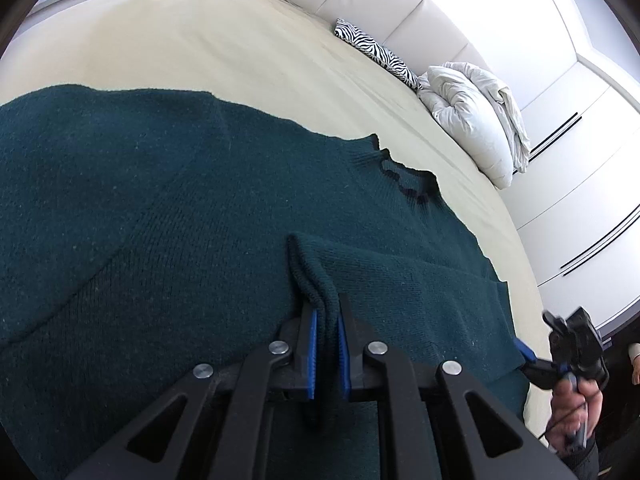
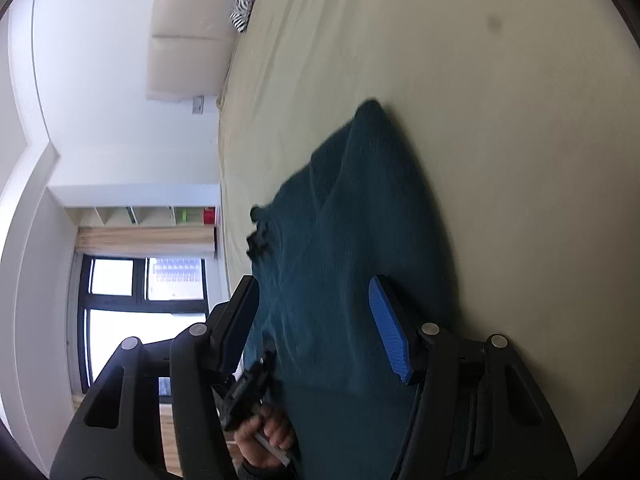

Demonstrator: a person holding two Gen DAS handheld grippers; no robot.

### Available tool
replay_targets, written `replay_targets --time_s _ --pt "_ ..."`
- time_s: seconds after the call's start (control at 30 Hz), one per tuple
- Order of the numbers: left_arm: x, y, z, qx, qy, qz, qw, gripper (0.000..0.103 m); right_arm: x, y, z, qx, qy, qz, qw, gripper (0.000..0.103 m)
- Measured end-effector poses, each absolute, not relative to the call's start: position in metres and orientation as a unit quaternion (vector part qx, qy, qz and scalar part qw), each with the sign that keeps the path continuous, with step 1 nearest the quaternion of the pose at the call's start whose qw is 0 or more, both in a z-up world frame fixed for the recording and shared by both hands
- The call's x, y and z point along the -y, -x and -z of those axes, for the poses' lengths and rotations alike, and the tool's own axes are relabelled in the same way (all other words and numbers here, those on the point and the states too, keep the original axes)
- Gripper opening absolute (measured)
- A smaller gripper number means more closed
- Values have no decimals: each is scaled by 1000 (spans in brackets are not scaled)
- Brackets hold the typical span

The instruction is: Fold small clothes

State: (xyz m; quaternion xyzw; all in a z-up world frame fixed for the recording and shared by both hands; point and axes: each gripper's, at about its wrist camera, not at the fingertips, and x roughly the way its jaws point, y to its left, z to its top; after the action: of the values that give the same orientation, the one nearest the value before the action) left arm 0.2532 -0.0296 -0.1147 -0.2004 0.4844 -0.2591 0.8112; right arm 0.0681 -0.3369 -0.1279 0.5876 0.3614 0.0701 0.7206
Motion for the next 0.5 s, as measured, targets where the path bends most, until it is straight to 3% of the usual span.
replay_targets --time_s 0.13,0.23,0.27,0.37,0.4,0.5 --pt "30 -251 114 -477 199 259 816 13 330 -44 138 -364 -573 -65 731 59" --pt "23 -249 108 -485 210 260 808 14 329 -40 147 -365 -566 -62 737 46" --pt "19 -248 104 -487 212 255 808 21 329 -35 142 -361 -571 -52 736 48" --pt "-13 -229 77 -461 226 232 826 66 321 -14 107 -317 -557 -28 767 51" --pt "-33 -219 66 -442 245 222 834 73 315 -8 96 -303 -556 -33 774 55" --pt "-105 -193 52 -402 319 188 837 74 281 -1 64 -278 -540 -64 792 62"
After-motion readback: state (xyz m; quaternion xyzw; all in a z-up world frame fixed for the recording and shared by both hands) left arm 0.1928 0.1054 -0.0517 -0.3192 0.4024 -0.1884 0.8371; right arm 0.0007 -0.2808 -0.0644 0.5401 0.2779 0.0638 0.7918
